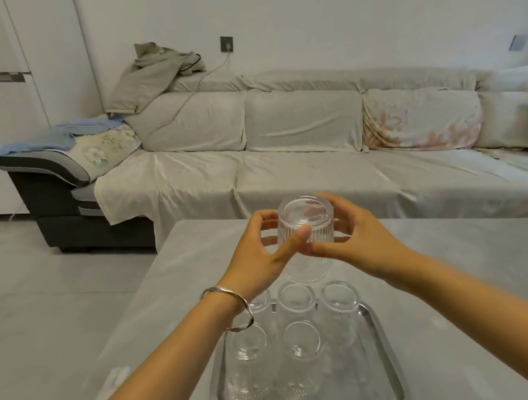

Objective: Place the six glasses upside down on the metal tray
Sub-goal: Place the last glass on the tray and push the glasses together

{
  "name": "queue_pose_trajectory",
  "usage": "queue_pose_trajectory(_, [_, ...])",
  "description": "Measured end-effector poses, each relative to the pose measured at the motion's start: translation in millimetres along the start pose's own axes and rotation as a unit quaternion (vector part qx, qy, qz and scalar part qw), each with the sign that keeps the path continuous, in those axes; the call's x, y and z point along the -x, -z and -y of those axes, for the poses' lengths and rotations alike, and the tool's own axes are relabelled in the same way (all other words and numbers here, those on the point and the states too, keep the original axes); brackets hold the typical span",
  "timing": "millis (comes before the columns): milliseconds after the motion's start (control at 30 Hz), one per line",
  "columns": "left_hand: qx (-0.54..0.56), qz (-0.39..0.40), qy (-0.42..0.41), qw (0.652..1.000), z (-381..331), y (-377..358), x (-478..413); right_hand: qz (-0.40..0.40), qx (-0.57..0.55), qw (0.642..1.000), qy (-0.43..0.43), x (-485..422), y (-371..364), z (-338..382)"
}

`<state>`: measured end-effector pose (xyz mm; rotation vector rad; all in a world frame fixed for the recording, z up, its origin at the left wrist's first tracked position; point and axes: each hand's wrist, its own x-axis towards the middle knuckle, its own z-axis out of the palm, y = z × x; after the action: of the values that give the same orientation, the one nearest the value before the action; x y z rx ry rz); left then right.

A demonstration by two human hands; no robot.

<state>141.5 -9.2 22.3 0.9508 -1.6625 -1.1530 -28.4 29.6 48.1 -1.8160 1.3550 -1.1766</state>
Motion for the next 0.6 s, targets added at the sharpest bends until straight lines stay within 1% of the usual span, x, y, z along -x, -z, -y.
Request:
queue_pose_trajectory(200, [0.019, 0.057, 0.019, 0.998, 18, -33, 18, -0.033, -0.022, 0.998, -0.045, 46, 15, -22])
queue_pose_trajectory(300, [-0.009, 0.048, 0.006, 0.999, 38, -37, 21, -0.038, -0.020, 0.997, -0.068, 63, 17, -39])
queue_pose_trajectory(367, [-0.078, 0.039, -0.012, 0.996, 53, -36, 23, -0.036, -0.028, 0.996, -0.081, 75, 16, -52])
queue_pose_trajectory(400, [-0.130, 0.044, -0.024, 0.990, 60, -35, 24, -0.034, -0.034, 0.995, -0.088, 80, 15, -58])
queue_pose_trajectory(500, [-0.299, 0.077, -0.053, 0.950, 80, -32, 28, -0.038, -0.042, 0.993, -0.107, 95, 8, -76])
queue_pose_trajectory(567, [-0.373, 0.100, -0.055, 0.921, 90, -32, 30, -0.044, -0.044, 0.991, -0.123, 102, 4, -88])
queue_pose_trajectory(600, [-0.391, 0.112, -0.044, 0.912, 95, -33, 31, -0.047, -0.046, 0.989, -0.131, 105, 1, -94])
